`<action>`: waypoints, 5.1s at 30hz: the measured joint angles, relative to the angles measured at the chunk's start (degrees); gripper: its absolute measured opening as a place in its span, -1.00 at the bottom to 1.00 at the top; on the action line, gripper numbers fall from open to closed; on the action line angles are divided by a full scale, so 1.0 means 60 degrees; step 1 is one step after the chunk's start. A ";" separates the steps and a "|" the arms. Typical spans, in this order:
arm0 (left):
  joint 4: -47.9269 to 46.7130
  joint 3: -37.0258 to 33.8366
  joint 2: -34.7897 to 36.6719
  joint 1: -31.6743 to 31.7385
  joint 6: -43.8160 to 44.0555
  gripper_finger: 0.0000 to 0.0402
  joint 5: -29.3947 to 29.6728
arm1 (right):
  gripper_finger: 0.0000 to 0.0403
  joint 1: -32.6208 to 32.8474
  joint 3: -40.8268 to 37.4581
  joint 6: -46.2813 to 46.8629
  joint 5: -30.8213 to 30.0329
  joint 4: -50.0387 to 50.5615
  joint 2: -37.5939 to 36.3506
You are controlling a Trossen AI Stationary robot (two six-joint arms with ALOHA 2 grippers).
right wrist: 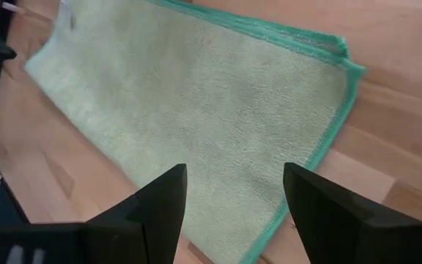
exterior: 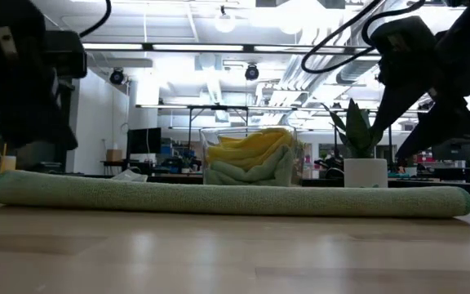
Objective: Fold microfiber towels
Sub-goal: Fold the blue towel
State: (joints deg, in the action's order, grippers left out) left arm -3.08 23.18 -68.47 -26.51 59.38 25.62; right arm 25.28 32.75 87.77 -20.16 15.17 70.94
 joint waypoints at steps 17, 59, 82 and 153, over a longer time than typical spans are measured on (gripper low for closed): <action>0.1254 0.0007 -0.1692 -0.1489 0.2112 -1.00 -0.1183 | 0.09 0.0000 0.0025 0.0120 0.0433 -0.1271 0.1503; -0.3044 0.2113 -0.2227 -0.0723 -0.6184 -0.22 -0.1288 | 0.09 0.0091 0.0025 -0.2372 0.0605 -0.2067 0.0108; -0.2989 0.2135 -0.3048 -0.0776 -0.5674 -0.95 -0.2183 | 0.09 0.0449 0.3319 -0.6164 0.1882 0.1821 0.1721; -0.3714 0.2068 -0.0521 0.0246 -0.0129 -1.00 -0.3817 | -1.00 -0.0074 0.4699 -0.5991 0.3645 0.5112 0.3284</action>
State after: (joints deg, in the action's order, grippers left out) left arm -25.36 35.59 -71.60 -25.04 58.60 2.71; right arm 24.83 60.95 51.83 1.71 45.84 90.65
